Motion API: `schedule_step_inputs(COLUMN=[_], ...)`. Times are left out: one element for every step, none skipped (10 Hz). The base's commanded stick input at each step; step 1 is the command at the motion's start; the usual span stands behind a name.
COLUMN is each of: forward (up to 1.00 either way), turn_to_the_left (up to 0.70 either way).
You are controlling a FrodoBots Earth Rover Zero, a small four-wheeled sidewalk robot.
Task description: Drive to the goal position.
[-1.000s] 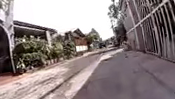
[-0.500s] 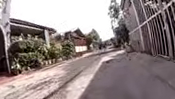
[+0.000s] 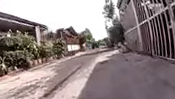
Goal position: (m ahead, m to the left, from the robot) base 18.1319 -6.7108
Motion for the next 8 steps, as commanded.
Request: schedule_step_inputs(forward=[0.70,0.70,0.70,0.70,0.70,0.70,0.70,0.70], turn_to_the_left=[-0.32,-0.05,0.00,0.00,0.00,0.00,0.00,0.00])
